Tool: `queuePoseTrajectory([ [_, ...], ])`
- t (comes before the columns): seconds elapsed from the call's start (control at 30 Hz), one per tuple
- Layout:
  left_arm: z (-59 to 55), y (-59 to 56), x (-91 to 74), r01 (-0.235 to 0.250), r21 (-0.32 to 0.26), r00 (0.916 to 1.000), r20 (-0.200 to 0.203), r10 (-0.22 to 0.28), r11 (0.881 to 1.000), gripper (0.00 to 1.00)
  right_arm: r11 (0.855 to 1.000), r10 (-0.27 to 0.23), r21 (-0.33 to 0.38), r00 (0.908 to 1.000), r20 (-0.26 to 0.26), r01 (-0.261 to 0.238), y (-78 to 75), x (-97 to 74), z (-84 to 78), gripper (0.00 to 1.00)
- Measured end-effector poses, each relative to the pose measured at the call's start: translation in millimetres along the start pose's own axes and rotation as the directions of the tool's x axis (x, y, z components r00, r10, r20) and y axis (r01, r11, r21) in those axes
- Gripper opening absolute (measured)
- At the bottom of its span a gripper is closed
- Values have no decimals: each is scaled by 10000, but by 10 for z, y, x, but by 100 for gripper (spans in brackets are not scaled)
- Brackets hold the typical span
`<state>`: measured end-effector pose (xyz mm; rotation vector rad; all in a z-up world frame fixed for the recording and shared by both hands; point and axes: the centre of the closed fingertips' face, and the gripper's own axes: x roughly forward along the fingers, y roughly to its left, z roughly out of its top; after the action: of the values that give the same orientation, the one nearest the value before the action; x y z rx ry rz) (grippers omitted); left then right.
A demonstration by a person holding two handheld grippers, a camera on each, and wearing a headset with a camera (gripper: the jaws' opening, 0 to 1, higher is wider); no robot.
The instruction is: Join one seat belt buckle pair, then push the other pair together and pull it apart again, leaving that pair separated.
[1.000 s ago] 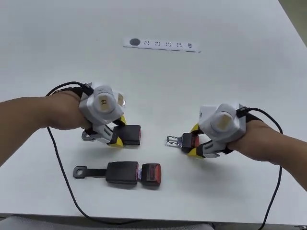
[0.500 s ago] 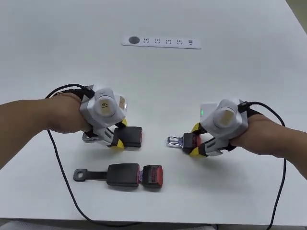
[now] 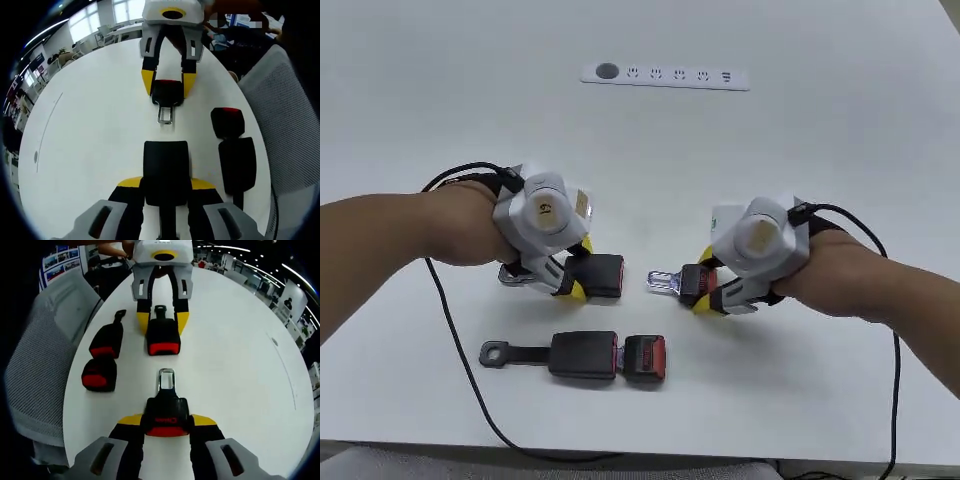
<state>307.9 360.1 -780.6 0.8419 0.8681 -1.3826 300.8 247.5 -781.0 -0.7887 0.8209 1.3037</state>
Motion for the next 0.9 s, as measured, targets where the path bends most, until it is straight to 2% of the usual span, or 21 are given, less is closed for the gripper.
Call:
queuePoseTrajectory([
  [0.13,-10,7,-3,-10,19,10000,-79,11,10000,33,9998,70,-207,10000,-12,-71,48,79,151,32],
  [0.27,-14,7,0,-28,-19,10000,-81,28,10000,33,9997,-13,-251,10000,-22,12,17,125,232,32],
  [0.4,-8,3,4,-25,27,9999,-157,25,10000,33,9997,-55,-218,10000,-41,55,0,118,246,32],
  [0.6,2,3,11,-45,352,9997,-236,53,9994,33,9980,-26,-634,9999,115,33,-12,161,311,31],
  [0.67,-4,6,14,-31,322,9999,-160,36,9995,33,9988,-10,-497,9994,344,28,-11,171,356,31],
  [0.9,4,-7,11,18,263,10000,-24,-17,9997,33,9995,174,-262,9987,469,-161,-33,193,347,31],
])
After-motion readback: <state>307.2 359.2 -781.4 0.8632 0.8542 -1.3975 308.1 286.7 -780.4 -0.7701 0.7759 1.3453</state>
